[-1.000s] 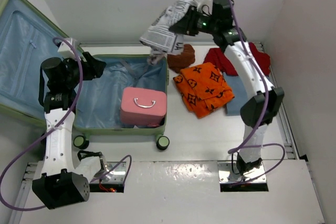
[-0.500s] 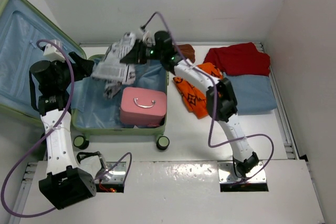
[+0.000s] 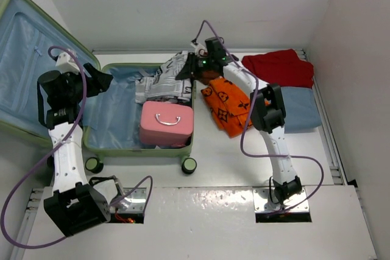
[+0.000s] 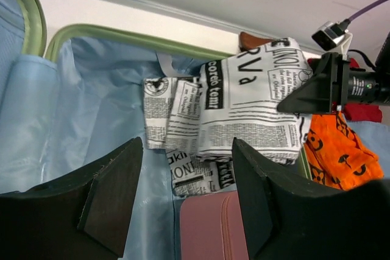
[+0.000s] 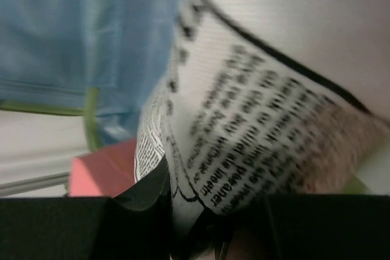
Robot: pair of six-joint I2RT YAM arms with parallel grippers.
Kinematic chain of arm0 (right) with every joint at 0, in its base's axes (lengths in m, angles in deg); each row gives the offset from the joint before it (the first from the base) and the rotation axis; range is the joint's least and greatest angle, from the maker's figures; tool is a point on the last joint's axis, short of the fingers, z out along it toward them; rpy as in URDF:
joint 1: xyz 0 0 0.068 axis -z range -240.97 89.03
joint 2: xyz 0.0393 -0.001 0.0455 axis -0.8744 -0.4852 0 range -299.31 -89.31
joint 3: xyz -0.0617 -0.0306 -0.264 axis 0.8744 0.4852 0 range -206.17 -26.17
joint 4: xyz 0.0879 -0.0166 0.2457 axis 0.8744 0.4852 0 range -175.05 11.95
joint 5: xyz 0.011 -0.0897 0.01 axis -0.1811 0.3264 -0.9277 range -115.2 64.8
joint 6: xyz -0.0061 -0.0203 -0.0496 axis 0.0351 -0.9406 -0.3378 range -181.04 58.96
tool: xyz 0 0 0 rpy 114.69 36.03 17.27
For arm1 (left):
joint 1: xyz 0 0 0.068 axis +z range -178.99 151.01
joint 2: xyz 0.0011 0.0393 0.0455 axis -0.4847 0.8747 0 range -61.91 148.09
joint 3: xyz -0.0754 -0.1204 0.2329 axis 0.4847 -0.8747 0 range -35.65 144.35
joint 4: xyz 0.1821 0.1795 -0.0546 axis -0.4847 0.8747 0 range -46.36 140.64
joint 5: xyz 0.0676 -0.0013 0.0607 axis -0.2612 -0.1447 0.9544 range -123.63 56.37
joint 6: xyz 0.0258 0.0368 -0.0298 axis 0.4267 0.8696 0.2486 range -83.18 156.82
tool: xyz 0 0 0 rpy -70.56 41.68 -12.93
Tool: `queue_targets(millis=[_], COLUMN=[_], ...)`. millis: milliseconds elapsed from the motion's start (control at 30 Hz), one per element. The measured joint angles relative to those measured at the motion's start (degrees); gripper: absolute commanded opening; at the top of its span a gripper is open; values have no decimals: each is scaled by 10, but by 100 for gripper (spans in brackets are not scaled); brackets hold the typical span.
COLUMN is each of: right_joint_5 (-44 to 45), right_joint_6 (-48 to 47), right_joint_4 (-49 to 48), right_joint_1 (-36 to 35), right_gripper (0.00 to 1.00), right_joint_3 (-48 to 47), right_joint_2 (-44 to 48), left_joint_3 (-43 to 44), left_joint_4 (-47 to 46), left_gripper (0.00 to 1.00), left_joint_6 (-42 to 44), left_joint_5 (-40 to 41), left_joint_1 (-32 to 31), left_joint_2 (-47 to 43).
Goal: Pack the luggage
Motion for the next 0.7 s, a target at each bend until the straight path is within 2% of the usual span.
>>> queue_targets(millis=[67,133,233,267,300,333,367,433,600,700], right_joint_5=[6,14,29,34,40,44,47,38,70,90], right_joint_6=[-42,-84,-126,-136,-144,-151,-154,-159,-183,-198], right_joint_4=[59,125,165,171,178,185,193,204,219,233], right_joint_1=[16,22,12,7,2,-3,-8,-17,-41,-42], right_gripper=[2,11,13,17,24,36,60,74,86,86], right_joint_3=[-3,-11,-28,-30,-30,-31,-32,-48,-56,-51], right_joint_2=[0,0,0,0,0,0,0,3,11,29], left_joint_3=[-2,-2,-2,-2,-3,-3,-3,-5,-9,-9], left_joint_4=[-2,-5,-8,-8,-8,-8,-9,-10,-22,-40], left_gripper=[66,66,66,66,66,66,66,66,56,51], left_joint_6=[0,0,0,0,0,1,1,5,20,23], left_joint_5=[-5,-11,-17,-18,-19,-20,-22,-24,-64,-98], left_joint_1=[0,0,0,0,0,0,0,0,-14,-40], left_joint_2=[10,18,28,29,30,30,30,30,51,89])
